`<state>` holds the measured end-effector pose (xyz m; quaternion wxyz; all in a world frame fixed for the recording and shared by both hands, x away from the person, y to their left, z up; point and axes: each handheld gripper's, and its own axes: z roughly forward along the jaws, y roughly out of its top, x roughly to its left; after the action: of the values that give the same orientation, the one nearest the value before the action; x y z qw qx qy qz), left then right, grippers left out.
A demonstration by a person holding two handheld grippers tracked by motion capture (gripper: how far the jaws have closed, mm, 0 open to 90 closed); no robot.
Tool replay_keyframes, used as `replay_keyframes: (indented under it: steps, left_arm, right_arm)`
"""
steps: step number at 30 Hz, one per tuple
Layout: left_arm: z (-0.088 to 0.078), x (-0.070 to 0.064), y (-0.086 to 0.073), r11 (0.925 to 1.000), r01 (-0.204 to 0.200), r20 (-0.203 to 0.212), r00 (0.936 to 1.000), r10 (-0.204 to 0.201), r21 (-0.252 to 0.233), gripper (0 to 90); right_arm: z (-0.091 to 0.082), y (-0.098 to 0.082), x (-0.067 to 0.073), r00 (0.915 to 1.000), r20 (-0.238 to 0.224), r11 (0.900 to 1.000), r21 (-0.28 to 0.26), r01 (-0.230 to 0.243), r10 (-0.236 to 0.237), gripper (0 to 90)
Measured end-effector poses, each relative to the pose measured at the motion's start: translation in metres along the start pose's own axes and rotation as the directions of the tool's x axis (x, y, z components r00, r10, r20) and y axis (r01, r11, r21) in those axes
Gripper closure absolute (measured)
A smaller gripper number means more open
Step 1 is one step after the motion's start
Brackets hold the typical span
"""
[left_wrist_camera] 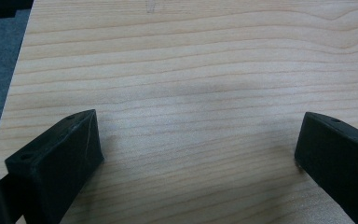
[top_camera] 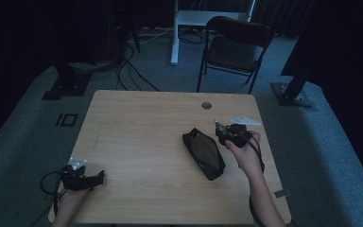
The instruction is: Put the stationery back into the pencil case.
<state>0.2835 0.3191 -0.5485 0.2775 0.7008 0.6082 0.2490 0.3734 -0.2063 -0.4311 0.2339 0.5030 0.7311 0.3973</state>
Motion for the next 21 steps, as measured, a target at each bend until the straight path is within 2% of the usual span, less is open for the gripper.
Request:
replay_keyframes:
  steps: [6, 12, 21]
  left_arm:
    - [0.0, 0.0, 0.0, 1.0, 0.0, 0.0, 1.0, 0.0, 0.0, 0.6]
    - [0.0, 0.0, 0.0, 1.0, 0.0, 0.0, 1.0, 0.0, 0.0, 0.6]
    - [0.0, 0.0, 0.0, 1.0, 0.0, 0.0, 1.0, 0.0, 0.0, 0.6]
  right_arm:
    - [-0.005, -0.001, 0.013, 0.9993, -0.038, 1.0, 0.004, 0.008, -0.008, 50.2]
    - [-0.008, -0.002, 0.03, 0.9967, -0.068, 0.999, 0.013, 0.046, -0.045, 50.2]
    - [0.004, -0.01, 0.043, 0.9937, -0.093, 0.996, 0.056, 0.068, -0.063, 50.3]
